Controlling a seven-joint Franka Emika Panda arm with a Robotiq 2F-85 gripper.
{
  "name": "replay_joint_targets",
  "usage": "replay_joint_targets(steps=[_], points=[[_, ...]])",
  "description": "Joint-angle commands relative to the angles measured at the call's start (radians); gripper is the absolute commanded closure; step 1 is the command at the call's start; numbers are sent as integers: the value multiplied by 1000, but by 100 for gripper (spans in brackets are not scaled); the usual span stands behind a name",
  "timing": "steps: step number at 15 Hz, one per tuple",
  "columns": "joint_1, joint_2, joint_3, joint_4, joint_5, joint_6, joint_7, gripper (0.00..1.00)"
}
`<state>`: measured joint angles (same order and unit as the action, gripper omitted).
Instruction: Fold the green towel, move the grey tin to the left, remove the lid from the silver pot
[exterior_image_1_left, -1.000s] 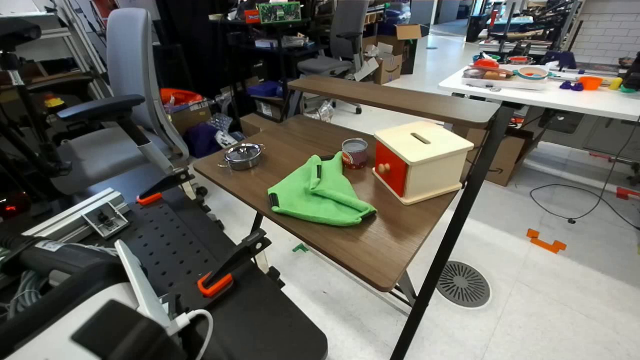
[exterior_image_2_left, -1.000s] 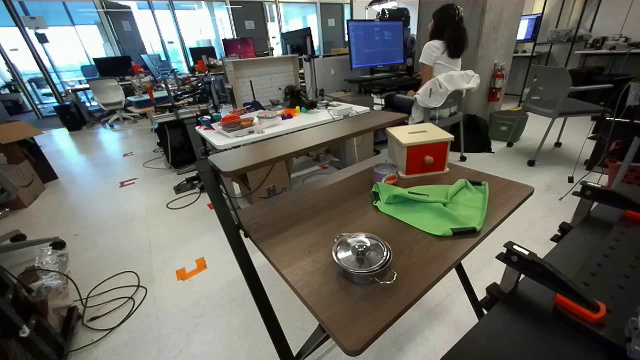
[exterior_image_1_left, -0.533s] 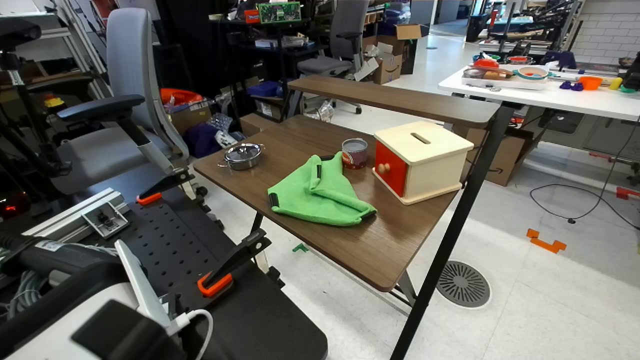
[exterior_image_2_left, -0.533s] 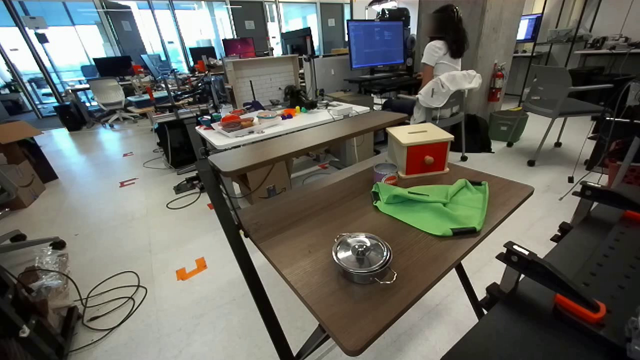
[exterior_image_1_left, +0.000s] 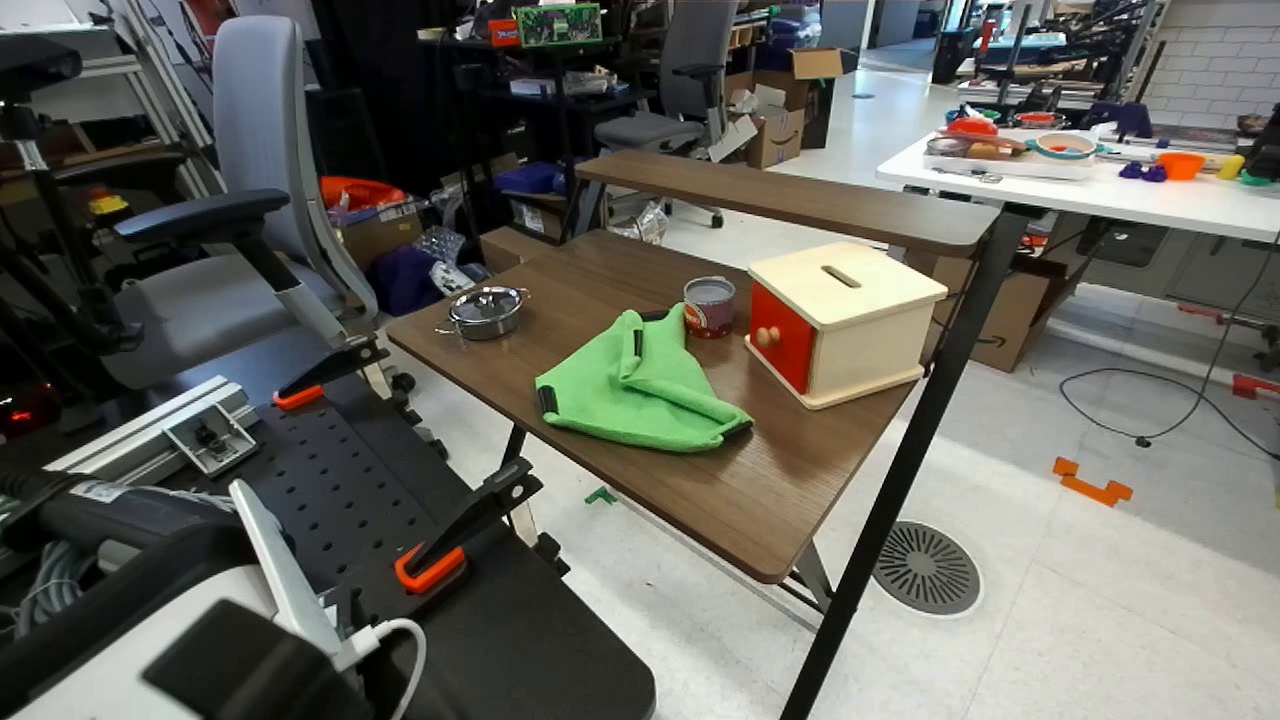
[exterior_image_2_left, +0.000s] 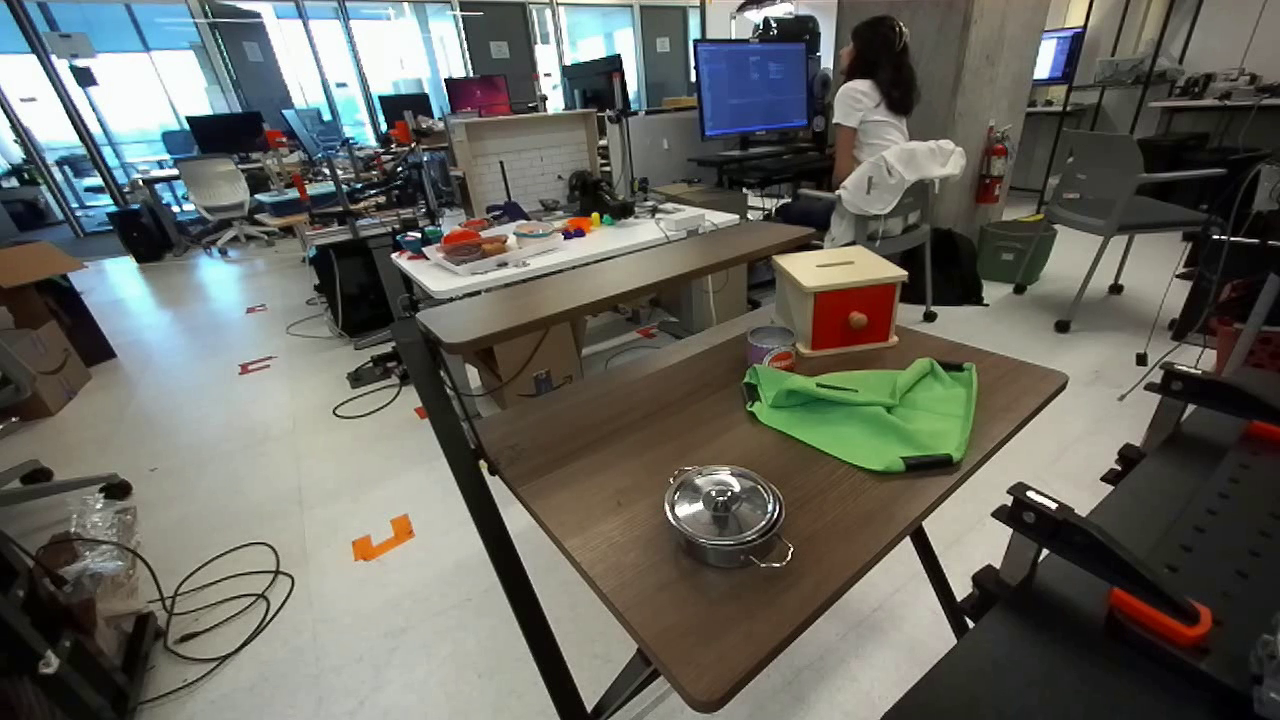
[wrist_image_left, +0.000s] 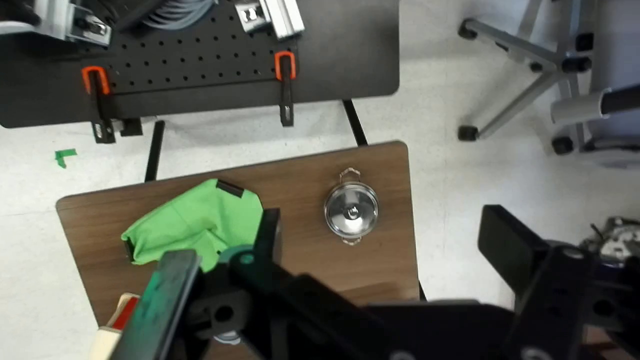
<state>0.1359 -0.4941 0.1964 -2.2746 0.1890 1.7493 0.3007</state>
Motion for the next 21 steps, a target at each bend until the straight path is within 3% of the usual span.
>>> replay_joint_targets(steps=[1,5,8,14,21], points=[[-22,96,12,-7,71,232,85,0],[-21,261,21,-6,69,499,150,0],[-25,407,12,13,30,631,221,0],[-27,656,-61,62,-37,790,318,0],[17,914,-171,211,-69,926,395,0]])
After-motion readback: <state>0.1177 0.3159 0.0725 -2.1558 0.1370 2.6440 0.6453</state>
